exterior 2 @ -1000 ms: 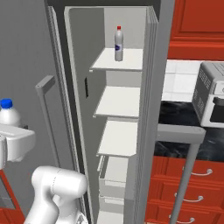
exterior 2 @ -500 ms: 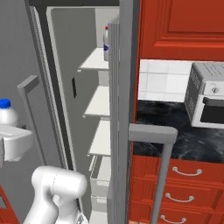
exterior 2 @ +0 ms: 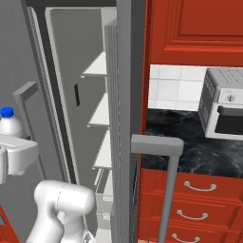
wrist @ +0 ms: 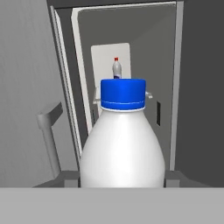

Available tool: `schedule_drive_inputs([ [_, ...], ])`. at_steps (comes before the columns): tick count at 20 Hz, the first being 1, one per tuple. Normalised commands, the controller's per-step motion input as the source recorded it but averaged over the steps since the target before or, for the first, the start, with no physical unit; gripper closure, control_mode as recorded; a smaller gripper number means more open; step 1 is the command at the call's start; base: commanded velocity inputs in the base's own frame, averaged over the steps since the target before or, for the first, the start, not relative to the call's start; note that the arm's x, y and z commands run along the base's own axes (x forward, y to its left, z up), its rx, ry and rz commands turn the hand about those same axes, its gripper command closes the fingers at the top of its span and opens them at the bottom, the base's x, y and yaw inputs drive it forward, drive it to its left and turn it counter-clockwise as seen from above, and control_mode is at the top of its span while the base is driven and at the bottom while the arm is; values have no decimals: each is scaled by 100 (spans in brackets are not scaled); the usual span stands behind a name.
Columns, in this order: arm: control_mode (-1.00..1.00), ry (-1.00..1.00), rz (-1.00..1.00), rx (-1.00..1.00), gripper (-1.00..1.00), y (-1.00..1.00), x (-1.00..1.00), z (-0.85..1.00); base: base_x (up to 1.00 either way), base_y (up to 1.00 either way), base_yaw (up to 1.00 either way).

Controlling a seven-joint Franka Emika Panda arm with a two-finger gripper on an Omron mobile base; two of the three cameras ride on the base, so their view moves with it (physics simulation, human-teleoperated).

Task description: Take the bottled waters from the counter and place them in the freezer to freeze. Close the freezer door after placing the bottles.

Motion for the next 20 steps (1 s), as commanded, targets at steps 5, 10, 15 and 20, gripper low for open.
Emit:
schedule_drive_inputs([
  [5, 100, 0, 0, 0, 100, 0, 0, 0, 1, 0, 0],
  [10, -100, -5, 0, 0, 100, 0, 2, 0, 4, 0, 0],
  [15, -100, 0, -1, -1, 100, 0, 45, 12, 0, 0, 0],
  [20, -100, 0, 0, -3, 100, -24, 60, 13, 0, 0, 0],
])
